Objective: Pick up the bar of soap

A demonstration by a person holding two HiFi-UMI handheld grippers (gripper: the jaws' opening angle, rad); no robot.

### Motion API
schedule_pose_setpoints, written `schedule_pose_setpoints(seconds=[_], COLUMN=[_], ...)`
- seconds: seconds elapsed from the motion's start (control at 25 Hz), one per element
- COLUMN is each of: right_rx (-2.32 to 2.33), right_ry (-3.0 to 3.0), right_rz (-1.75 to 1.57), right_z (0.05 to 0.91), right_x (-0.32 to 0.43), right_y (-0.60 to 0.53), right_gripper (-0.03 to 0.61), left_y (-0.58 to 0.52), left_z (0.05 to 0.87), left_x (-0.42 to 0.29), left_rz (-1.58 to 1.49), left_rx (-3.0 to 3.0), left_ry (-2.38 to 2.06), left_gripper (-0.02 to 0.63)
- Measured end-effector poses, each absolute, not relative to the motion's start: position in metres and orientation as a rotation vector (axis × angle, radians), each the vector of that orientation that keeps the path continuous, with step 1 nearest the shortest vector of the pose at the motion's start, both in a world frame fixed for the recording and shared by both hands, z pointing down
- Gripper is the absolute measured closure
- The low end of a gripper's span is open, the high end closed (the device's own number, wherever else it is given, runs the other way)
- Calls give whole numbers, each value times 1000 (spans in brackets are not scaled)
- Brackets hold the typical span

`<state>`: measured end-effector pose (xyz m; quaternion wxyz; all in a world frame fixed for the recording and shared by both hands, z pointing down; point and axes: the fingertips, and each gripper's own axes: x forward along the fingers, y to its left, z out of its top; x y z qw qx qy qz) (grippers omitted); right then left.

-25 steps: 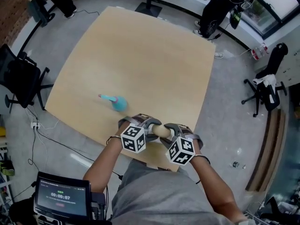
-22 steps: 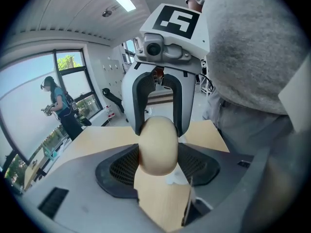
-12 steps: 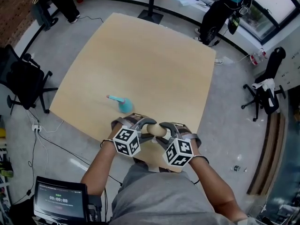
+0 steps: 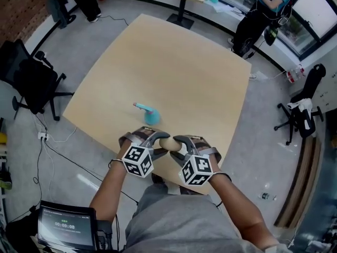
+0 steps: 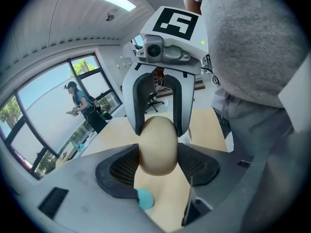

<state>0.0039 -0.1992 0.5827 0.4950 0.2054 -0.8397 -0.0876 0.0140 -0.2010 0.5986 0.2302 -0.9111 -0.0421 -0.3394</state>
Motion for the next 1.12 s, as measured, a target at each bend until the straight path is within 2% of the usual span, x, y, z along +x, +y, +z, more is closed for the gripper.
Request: schedule_pose_setpoints(seconds=[0.52, 1.12], right_rx=[352, 244], right_ry=[-2055, -2027], right_rz=[-260, -196], right_z=[628, 688], right_x=[-49, -60], right_y=[-208, -209], right_gripper=[334, 334], left_y=[-210, -210], left_z=[645, 704], left_x=[-40, -52], left_rz=[-1043, -1139], left_rx=[-2558, -2646], left_ry=[39, 65], left_gripper=[362, 362])
